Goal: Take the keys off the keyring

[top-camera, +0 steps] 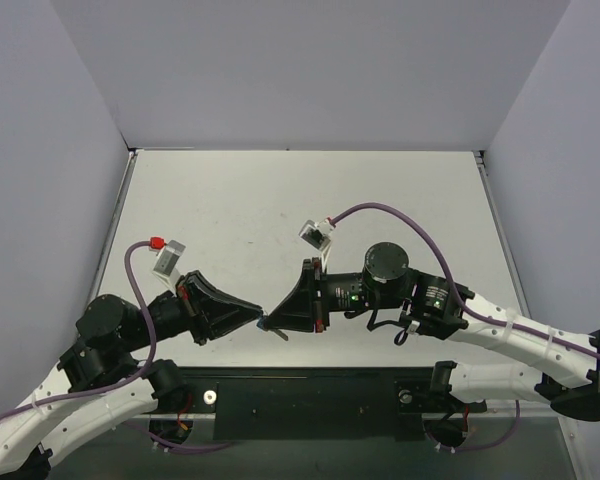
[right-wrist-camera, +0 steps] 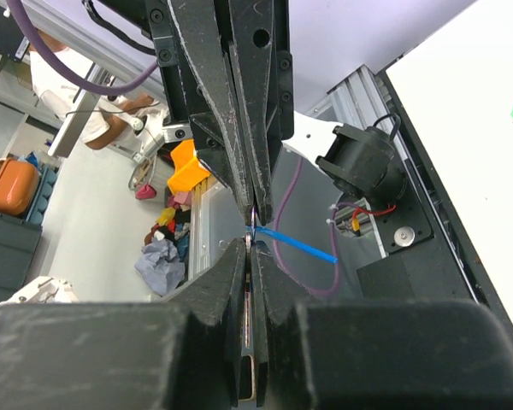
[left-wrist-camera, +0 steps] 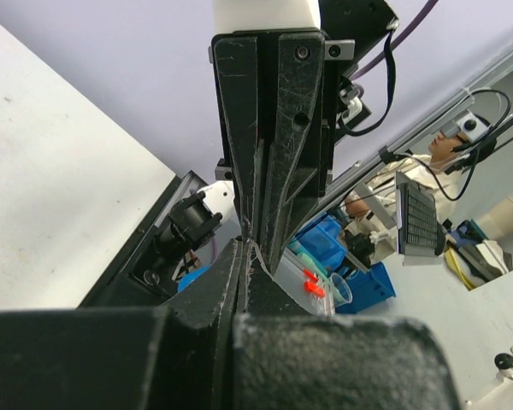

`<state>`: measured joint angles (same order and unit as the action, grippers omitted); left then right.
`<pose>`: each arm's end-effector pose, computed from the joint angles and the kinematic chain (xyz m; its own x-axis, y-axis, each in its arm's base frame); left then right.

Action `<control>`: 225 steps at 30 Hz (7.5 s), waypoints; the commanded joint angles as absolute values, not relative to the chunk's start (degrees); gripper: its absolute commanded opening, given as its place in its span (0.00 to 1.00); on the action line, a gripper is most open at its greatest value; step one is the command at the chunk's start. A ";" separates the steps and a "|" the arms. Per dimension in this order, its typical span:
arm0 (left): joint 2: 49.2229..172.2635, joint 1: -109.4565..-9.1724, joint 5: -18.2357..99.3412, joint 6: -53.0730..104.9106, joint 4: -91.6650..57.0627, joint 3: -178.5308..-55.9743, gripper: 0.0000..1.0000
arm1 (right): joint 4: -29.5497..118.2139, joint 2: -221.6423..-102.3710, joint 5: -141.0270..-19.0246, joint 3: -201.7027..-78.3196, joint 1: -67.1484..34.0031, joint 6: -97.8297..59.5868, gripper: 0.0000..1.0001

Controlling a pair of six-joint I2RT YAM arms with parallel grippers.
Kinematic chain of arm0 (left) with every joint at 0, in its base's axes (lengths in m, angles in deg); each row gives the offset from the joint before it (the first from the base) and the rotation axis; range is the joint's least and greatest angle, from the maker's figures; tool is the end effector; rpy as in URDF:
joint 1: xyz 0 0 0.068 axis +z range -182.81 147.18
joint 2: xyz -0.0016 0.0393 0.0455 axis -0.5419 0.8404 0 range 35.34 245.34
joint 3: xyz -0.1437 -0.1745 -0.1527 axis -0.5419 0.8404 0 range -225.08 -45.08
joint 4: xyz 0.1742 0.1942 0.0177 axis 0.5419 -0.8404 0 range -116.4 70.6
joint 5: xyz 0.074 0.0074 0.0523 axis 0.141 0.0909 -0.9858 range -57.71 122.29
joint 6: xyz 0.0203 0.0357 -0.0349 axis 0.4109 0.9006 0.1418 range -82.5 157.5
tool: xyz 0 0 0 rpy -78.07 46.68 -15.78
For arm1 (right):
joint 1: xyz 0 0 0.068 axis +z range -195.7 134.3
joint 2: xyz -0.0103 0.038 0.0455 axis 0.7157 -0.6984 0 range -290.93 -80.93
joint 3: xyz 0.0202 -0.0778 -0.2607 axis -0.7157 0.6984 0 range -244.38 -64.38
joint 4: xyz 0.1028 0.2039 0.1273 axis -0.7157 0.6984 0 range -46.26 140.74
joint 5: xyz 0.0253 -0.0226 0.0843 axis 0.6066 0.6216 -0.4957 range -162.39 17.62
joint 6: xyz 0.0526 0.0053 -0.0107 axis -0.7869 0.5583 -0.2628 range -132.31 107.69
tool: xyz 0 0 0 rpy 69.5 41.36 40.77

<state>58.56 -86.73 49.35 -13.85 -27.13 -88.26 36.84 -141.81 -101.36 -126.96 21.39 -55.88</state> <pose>0.0462 -0.0811 0.3804 -0.6573 -0.3658 -0.6589 0.6854 0.0733 -0.7245 0.0769 0.2264 0.4270 -0.6417 0.0304 -0.7663 -0.7591 -0.1678 0.6290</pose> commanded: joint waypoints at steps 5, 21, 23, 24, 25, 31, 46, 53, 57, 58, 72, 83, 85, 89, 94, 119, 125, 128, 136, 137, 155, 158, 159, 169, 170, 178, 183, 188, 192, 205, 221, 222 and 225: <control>60.12 -86.87 55.58 -8.39 -36.01 -92.98 0.00 | 35.74 -142.80 -103.23 -129.06 21.36 -55.20 0.00; 64.43 -86.87 61.81 -2.67 -45.60 -99.31 0.00 | 36.53 -143.85 -104.29 -129.77 21.36 -55.29 0.00; 65.13 -86.87 62.61 -2.05 -46.12 -99.75 0.00 | 36.53 -144.03 -104.55 -129.94 21.53 -55.37 0.00; 65.39 -86.87 62.70 -1.79 -46.73 -100.10 0.00 | 36.53 -143.94 -104.64 -130.03 21.62 -55.29 0.00; 65.83 -86.87 63.14 -1.70 -46.91 -100.28 0.00 | 36.53 -144.20 -104.64 -130.03 21.62 -55.37 0.00; 68.12 -86.87 64.37 -0.12 -48.14 -102.03 0.00 | 36.70 -144.21 -104.99 -130.29 21.80 -55.20 0.00; 68.30 -86.87 56.12 0.41 -48.85 -105.46 0.60 | 36.79 -141.92 -102.88 -128.71 21.89 -54.49 0.00; 64.70 -86.87 49.09 -3.36 -42.71 -103.01 0.74 | 36.09 -141.66 -101.39 -128.71 21.80 -54.14 0.00; 60.31 -86.87 45.31 -7.23 -35.58 -98.00 0.74 | 33.90 -141.31 -99.72 -128.10 21.71 -54.58 0.00; 59.86 -86.87 44.86 -7.67 -34.53 -97.04 0.74 | 33.11 -141.13 -99.02 -127.84 21.71 -54.76 0.00; 58.36 -86.87 42.13 -11.46 -26.79 -91.84 0.52 | 29.15 -140.87 -97.61 -127.83 21.62 -55.81 0.00; 59.24 -86.87 43.71 -12.24 -26.00 -91.23 0.34 | 29.50 -140.25 -97.87 -127.75 21.10 -55.81 0.00; 59.59 -86.87 44.07 -12.25 -25.82 -91.23 0.29 | 29.50 -140.16 -97.79 -127.75 21.01 -55.81 0.00; 59.86 -86.87 44.77 -12.34 -25.56 -91.14 0.26 | 29.59 -140.43 -98.05 -128.01 21.01 -55.81 0.00; 60.82 -86.87 45.48 -12.42 -25.47 -91.31 0.26 | 29.50 -140.51 -98.14 -128.10 21.01 -55.90 0.00; 63.98 -86.87 55.58 -5.22 -38.47 -96.85 0.00 | 34.51 -141.31 -100.51 -129.06 20.92 -55.02 0.00; 66.45 -86.87 58.74 -2.41 -42.51 -98.52 0.00 | 34.95 -141.83 -101.21 -129.15 20.92 -55.37 0.00; 67.76 -86.87 60.24 -0.91 -44.10 -100.01 0.00 | 35.04 -142.10 -101.91 -129.24 20.92 -55.46 0.00; 69.79 -86.87 62.35 1.55 -48.32 -103.44 0.00 | 36.27 -143.77 -103.85 -130.29 21.10 -56.16 0.00; 69.79 -86.87 62.35 1.81 -49.36 -103.70 0.00 | 36.27 -144.03 -104.02 -130.38 21.01 -56.25 0.00; 70.49 -86.87 60.77 1.11 -52.01 -106.08 0.00 | 36.18 -144.03 -104.03 -130.47 21.27 -55.99 0.00; 70.14 -86.87 58.93 1.03 -52.28 -105.90 0.09 | 36.18 -143.86 -103.85 -130.56 21.27 -55.90 0.00; 69.88 -86.87 58.66 1.11 -52.10 -105.73 0.12 | 36.00 -143.94 -103.85 -130.65 21.19 -55.81 0.00; 66.37 -86.87 51.98 -0.20 -50.52 -104.94 0.52 | 35.74 -143.24 -103.59 -130.38 21.36 -55.72 0.00; 66.10 -86.87 51.63 -0.38 -50.34 -104.76 0.53 | 35.74 -143.15 -103.50 -130.38 21.36 -55.64 0.00; 63.56 -86.87 48.82 -3.10 -45.43 -102.04 0.55 | 35.65 -142.54 -103.15 -130.03 21.36 -55.37 0.00; 60.83 -86.87 46.97 -5.91 -40.94 -98.27 0.55 | 35.83 -142.01 -102.97 -130.03 21.36 -55.02 0.00; 57.58 -86.87 45.04 -10.30 -33.66 -93.60 0.52 | 35.39 -141.48 -102.45 -130.12 21.27 -54.85 0.00; 57.48 -86.87 44.86 -11.63 -30.75 -91.75 0.49 | 34.51 -141.04 -101.92 -130.12 21.36 -54.76 0.00; 59.33 -86.87 47.32 -13.83 -25.47 -90.61 0.33 | 33.63 -140.60 -101.30 -129.94 21.36 -54.58 0.00; 59.24 -86.87 49.34 -14.97 -25.56 -89.82 0.40 | 33.10 -140.52 -100.60 -130.03 21.36 -54.32 0.00; 59.16 -86.87 49.43 -15.23 -25.04 -89.65 0.39 | 33.10 -140.52 -100.60 -129.94 21.36 -54.32 0.00; 59.42 -86.87 50.13 -15.50 -24.50 -89.29 0.33 | 33.01 -140.69 -100.68 -129.94 21.36 -54.49 0.00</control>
<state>59.39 -86.68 48.83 -14.88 -28.03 -89.75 37.32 -142.16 -101.07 -128.25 21.48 -55.49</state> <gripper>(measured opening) 0.361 0.005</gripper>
